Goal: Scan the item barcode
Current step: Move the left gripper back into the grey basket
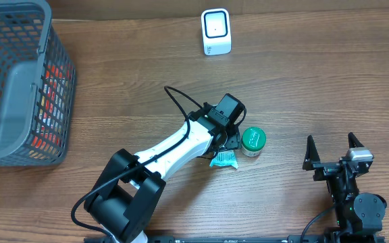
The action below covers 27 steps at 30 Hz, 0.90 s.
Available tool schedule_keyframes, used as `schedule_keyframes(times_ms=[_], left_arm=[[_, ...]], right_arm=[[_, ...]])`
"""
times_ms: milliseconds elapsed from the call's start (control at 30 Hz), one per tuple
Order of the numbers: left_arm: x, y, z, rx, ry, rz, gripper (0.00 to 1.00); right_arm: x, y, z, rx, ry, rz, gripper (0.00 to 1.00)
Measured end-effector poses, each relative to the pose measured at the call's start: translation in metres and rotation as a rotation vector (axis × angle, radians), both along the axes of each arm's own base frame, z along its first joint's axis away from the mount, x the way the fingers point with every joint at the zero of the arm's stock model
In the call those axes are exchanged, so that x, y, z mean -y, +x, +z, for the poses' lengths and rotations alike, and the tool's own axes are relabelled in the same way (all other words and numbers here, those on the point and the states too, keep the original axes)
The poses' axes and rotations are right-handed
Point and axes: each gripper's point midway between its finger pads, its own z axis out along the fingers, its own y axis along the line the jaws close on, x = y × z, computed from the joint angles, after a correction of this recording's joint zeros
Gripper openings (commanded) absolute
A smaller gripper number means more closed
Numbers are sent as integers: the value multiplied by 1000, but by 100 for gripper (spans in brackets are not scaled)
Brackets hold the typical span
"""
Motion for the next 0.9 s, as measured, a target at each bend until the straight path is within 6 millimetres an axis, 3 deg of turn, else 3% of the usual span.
schedule_keyframes(times_ms=[133,233,333,400,600,767,900], left_arm=[[0,0,0,7,8,-39,84],[-3,-1,0,7,21,-73,98],[-15,-2,7,-33,62,-94,100],[-23,8,21,-33,76,-92,100],[-65,82,119,106,84,-45,99],[-145,141,232,350,138,91,100],[-224,163,317,560,181,266,100]], right_arm=[[0,0,0,0,0,0,100],[0,0,0,0,0,0,100],[0,0,0,0,0,0,100],[0,0,0,0,0,0,100],[0,0,0,0,0,0,100],[0,0,0,0,0,0,100],[0,0,0,0,0,0,100]])
